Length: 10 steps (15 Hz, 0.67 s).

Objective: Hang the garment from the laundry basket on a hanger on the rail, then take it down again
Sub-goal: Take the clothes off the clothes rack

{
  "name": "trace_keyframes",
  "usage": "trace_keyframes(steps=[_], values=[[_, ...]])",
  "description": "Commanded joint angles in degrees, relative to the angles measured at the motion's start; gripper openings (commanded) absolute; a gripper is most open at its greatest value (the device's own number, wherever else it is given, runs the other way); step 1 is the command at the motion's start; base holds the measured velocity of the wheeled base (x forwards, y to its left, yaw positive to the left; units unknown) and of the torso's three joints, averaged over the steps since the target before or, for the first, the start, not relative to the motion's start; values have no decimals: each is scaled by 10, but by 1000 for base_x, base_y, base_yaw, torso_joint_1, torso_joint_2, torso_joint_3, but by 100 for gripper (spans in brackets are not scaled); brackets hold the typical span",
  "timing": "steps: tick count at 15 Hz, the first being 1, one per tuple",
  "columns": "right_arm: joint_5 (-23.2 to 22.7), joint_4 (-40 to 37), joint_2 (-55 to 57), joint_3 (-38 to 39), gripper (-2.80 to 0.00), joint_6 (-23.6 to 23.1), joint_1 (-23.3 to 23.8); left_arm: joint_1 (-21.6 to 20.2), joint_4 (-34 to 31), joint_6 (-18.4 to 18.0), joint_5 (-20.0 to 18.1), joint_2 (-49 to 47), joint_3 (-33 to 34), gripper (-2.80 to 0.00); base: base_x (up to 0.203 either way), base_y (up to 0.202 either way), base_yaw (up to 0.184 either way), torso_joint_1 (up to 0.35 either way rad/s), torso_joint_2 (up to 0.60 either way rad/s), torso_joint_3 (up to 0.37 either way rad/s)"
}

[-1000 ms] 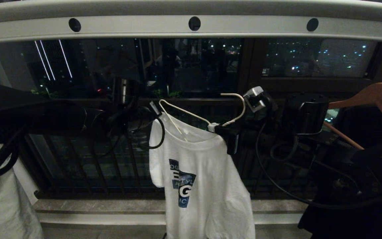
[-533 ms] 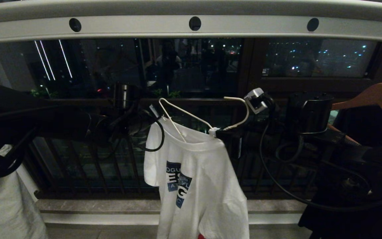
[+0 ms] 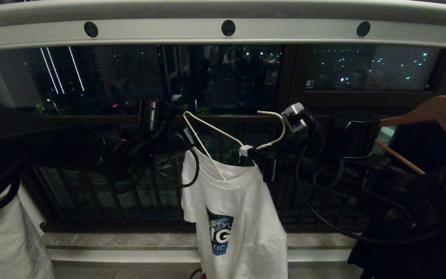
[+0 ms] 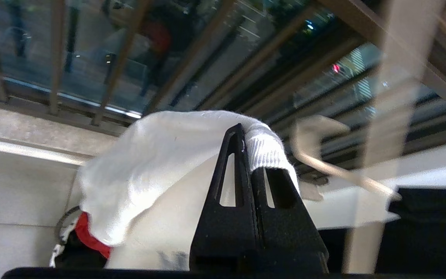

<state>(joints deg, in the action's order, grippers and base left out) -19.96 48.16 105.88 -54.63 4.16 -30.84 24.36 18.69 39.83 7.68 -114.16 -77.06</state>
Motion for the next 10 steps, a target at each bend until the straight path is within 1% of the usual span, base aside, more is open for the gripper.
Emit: trace_keyframes(steps=[1,3,5,6,9,10], values=[[-2,6,15,0,-280,1,-1,6,0,2,1,14,5,-280,0,0,0,0,0,0],[-2,27,26,2,-280,1,-1,15,-3,1,1,18,6,-280,0,0,0,0,0,0],[2,85,49,2,-280,2,-1,21,-20,1,2,26,5,-280,0,0,0,0,0,0],[5,87,48,1,-280,6,-1,21,-21,0,2,25,5,-280,0,0,0,0,0,0],[10,119,42,4,-280,80,-9,31,-19,3,2,23,7,-280,0,0,0,0,0,0],[11,121,41,3,-280,81,-9,31,-19,3,3,22,6,-280,0,0,0,0,0,0]])
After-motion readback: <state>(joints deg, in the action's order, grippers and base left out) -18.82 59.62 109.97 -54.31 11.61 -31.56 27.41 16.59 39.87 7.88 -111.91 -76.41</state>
